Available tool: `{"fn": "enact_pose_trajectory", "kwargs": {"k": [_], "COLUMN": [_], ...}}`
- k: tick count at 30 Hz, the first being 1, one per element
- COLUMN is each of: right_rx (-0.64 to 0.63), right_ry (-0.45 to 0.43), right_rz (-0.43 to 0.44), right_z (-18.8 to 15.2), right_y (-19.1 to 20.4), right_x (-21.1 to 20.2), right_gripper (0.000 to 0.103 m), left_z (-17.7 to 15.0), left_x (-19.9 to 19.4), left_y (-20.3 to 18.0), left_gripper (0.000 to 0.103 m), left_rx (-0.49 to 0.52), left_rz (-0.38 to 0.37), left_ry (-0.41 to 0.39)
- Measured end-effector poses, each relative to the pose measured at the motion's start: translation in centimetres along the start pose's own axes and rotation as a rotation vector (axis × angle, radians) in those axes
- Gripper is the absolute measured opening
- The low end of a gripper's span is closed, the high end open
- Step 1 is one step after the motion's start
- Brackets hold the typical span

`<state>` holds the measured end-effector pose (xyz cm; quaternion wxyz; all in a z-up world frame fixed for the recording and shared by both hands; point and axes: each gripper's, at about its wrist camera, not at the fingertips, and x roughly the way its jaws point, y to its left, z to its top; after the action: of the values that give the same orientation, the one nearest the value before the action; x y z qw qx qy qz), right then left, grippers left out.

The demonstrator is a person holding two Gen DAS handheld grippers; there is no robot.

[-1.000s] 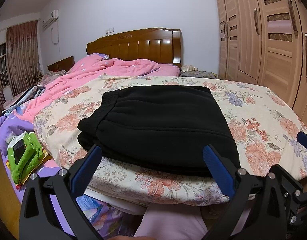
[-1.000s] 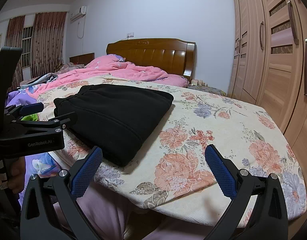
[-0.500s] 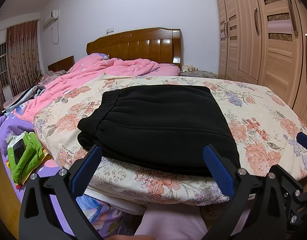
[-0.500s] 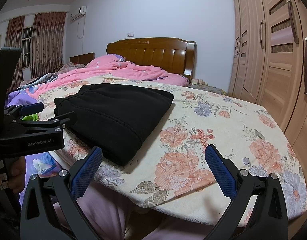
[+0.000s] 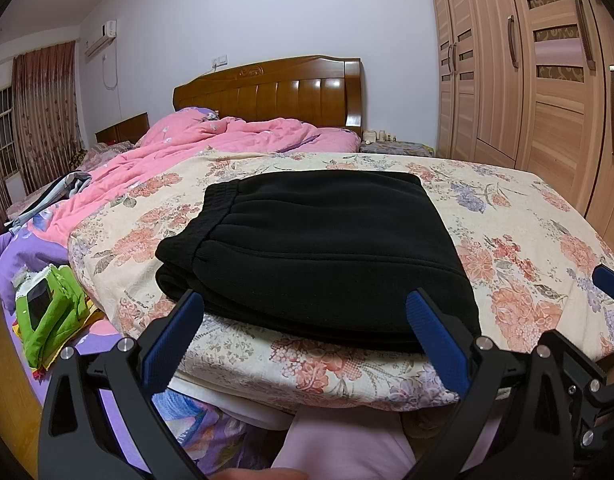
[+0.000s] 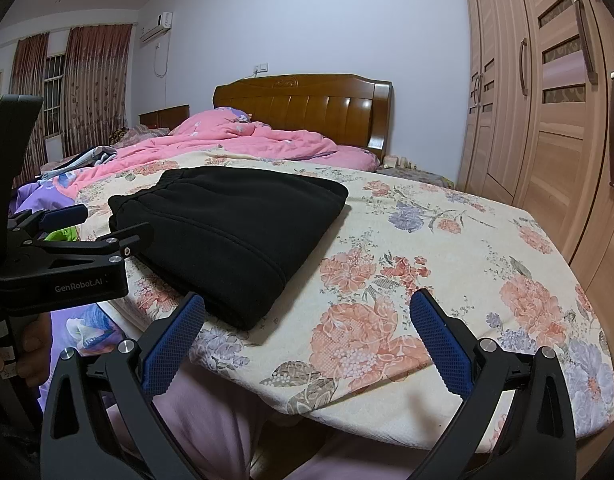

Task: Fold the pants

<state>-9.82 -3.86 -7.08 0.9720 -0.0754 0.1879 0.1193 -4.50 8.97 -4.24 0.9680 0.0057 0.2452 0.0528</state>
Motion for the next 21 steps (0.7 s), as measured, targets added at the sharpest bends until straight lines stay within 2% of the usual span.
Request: {"fn": "enact_pose_trajectory", "kwargs": {"k": [10, 15, 19, 21], "right_rx": [0.001, 0.001, 0.009, 0.018], "right_ry": [0.0, 0.001, 0.0, 0.001], "right_rz": [0.0, 0.001, 0.001, 0.002], "right_z": [0.0, -0.1, -0.3, -0.3], "right_y": [0.0, 0.2, 0.2, 0.0], "right_x": [0.0, -0.1, -0.2, -0.1], "right_gripper": [0.099, 0.099, 0.099, 0.099], "left_z": [0.1, 0.1, 0.1, 0.0], "left_x": [-0.3, -0.1, 0.7, 1.2], "left_y": [-0.1, 0.3, 1.7, 2.9], "left_gripper": [0.101, 0.101, 0.101, 0.101], "left_rx": [0.003, -0.016, -0.056, -0.071], "left_rz": [-0.017, -0.05, -0.031, 0.003], "left_ry": [-0.013, -0.011, 0.022, 0.037]}}
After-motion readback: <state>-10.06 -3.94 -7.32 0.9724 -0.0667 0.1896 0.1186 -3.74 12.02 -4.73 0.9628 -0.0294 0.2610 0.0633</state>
